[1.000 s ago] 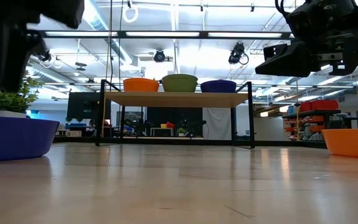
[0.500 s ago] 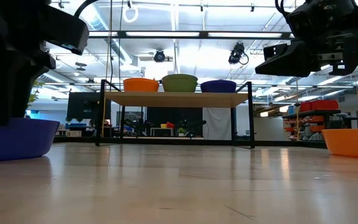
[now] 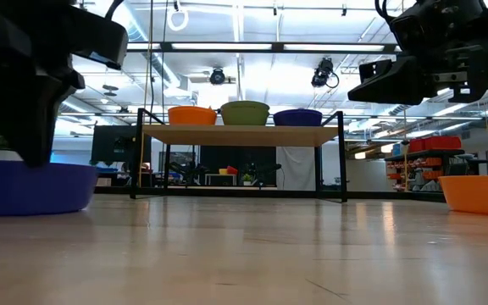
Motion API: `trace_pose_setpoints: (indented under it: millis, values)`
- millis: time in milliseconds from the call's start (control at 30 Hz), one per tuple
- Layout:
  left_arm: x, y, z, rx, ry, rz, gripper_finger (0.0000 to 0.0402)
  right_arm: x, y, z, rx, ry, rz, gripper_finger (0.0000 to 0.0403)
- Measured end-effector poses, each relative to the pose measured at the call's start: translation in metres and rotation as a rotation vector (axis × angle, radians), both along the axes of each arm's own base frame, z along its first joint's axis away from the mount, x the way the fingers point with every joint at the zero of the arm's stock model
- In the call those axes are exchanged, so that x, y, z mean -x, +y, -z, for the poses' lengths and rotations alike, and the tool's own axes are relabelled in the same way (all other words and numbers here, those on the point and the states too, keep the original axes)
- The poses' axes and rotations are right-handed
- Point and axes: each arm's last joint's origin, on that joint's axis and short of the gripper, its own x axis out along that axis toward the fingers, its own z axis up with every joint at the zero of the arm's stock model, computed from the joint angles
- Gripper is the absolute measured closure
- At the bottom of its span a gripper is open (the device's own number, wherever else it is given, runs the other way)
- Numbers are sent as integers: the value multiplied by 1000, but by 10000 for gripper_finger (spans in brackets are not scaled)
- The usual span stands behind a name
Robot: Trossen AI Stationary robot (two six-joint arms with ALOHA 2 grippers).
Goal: Pick & Place Mini bowls
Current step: Stack the blue bowl on top of the other blue bowl on the shelf
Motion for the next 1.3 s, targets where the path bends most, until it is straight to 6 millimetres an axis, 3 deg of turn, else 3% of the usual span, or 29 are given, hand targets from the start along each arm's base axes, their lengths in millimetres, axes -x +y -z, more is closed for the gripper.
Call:
trace_pose_setpoints:
  millis: [367, 533, 767, 1000, 1167, 1300]
  values:
    - [-7, 12, 0, 10, 0, -70, 267, 0, 0, 0, 0, 0, 0, 401]
    - [-9, 15, 3, 24, 25, -80, 255, 0, 0, 0, 0, 0, 0, 401]
    - [-9, 17, 17, 31, 58, -82, 301, 0, 0, 1, 0, 5, 0, 401]
    - [-12, 17, 16, 27, 34, -31, 376, 0, 0, 0, 0, 0, 0, 401]
    - [-27, 14, 9, 68, -58, 70, 392, 0, 0, 0, -1, -6, -1, 401]
    - [-52, 17, 3, 151, -235, 174, 394, -1, 1, -3, -60, -31, 10, 400]
